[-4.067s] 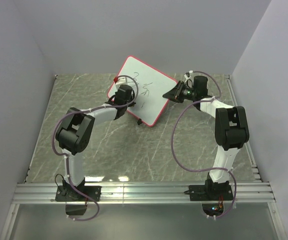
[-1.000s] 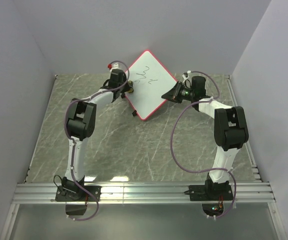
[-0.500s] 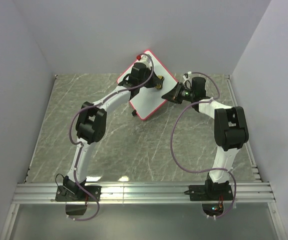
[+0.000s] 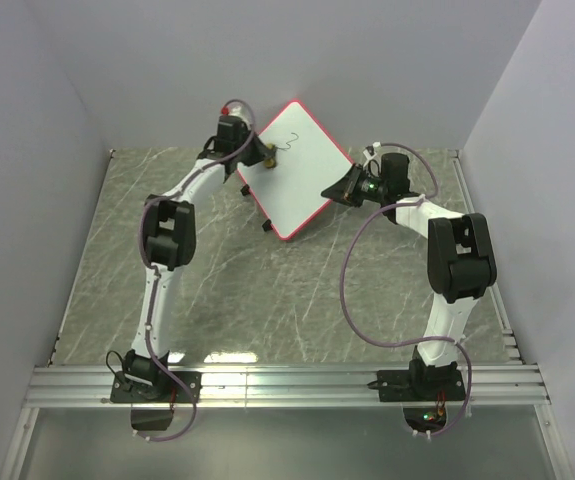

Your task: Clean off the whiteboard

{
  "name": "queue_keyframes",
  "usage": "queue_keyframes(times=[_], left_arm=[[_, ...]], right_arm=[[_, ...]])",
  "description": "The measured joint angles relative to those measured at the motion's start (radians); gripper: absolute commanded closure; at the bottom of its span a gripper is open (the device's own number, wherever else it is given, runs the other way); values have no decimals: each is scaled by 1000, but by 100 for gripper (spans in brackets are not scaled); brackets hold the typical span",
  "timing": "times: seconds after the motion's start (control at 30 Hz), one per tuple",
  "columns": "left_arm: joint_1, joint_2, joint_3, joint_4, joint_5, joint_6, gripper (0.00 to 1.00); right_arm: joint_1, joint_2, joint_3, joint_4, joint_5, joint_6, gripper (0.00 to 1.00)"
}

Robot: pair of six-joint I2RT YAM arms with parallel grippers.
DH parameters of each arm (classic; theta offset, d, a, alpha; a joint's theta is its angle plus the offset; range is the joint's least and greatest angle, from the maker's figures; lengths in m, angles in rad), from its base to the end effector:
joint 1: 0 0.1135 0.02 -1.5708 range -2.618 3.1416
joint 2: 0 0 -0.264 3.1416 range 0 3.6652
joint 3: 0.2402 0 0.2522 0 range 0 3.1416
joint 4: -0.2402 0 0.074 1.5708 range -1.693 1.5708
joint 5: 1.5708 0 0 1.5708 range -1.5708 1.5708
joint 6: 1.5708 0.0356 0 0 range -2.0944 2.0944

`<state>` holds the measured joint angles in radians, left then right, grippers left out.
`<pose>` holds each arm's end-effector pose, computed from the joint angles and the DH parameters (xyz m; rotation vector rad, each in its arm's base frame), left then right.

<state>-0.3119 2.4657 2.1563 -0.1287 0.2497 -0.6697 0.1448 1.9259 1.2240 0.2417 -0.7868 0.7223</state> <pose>0.5453 -0.1851 0.2152 -0.2086 2.0950 -0.8613 0.4183 0.0865 0.2047 0.0788 2.1444 1.3243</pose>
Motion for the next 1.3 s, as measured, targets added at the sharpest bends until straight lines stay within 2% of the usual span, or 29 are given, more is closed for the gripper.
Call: queue_keyframes(times=[0.13, 0.27, 0.53, 0.67, 0.83, 1.07, 1.3], left_arm=[[69, -4, -88, -2, -43, 7, 100], [81, -26, -154, 20, -69, 13, 100], [74, -30, -138, 1, -72, 31, 100], [43, -54, -146, -25, -87, 18, 100], [-64, -173, -279, 21, -105, -32, 100], [-221, -193, -190, 43, -53, -74, 100], [-194, -171, -162, 43, 12, -94, 100]], right_arm=[[3, -1, 5, -3, 3, -6, 100], [5, -1, 8, -3, 3, -7, 100], [6, -2, 10, -8, 5, -8, 100], [7, -4, 10, -11, 8, -7, 100], [7, -4, 10, -11, 9, -6, 100], [9, -4, 10, -11, 14, 7, 100], [10, -4, 10, -18, 17, 2, 100]])
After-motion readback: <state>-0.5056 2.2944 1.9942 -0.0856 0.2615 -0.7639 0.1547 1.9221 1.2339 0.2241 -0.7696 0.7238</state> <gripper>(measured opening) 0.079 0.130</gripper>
